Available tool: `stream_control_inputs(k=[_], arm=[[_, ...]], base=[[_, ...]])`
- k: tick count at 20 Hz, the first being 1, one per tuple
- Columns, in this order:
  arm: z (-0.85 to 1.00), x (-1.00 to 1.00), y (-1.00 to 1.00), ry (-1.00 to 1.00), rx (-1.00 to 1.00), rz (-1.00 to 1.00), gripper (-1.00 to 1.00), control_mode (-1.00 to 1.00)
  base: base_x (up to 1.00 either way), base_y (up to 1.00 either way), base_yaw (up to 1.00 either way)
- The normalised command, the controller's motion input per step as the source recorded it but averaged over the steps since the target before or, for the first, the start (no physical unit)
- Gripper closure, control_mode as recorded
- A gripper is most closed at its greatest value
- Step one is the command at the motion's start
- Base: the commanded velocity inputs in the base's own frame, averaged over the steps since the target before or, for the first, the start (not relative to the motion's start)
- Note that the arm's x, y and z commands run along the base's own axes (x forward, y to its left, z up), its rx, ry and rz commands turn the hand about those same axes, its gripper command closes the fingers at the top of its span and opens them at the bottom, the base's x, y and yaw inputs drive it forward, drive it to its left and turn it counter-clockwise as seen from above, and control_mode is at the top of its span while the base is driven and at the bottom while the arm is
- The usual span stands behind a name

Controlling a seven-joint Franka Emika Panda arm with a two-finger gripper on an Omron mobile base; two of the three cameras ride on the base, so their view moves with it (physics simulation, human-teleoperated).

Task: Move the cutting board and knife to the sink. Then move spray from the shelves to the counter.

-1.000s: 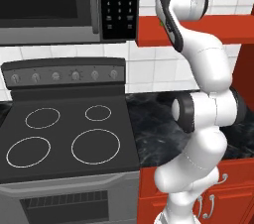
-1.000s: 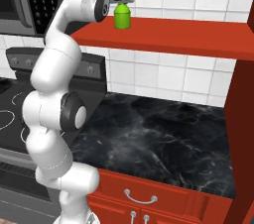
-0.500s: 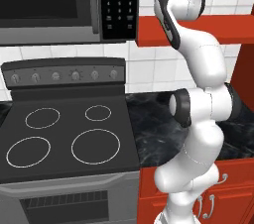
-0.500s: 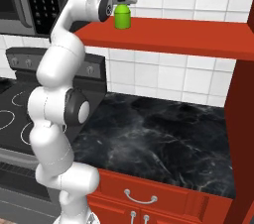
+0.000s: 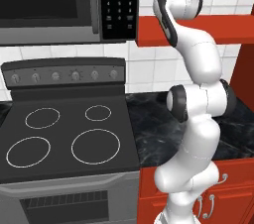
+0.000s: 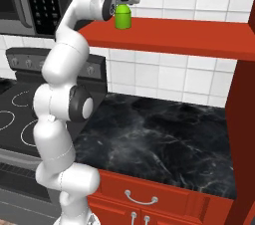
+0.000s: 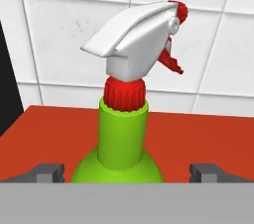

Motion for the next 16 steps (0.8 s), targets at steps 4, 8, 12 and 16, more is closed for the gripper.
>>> stream_control_inputs(k=[4, 8, 12, 16], arm=[[0.00, 0.15, -0.01, 0.00, 0.00, 0.00, -1.00, -1.00], [0.00, 0.12, 0.00, 0.00, 0.01, 0.00, -1.00, -1.00], [0.00, 0.14, 0.00, 0.01, 0.01, 0.00, -1.00, -1.00], [0.00, 0.16, -0.02, 0.00, 0.00, 0.00, -1.00, -1.00]], base=[[0.00, 0.00, 0.00], [0.00, 0.00, 0.00], [0.00, 0.00, 0.00], [0.00, 0.00, 0.00]])
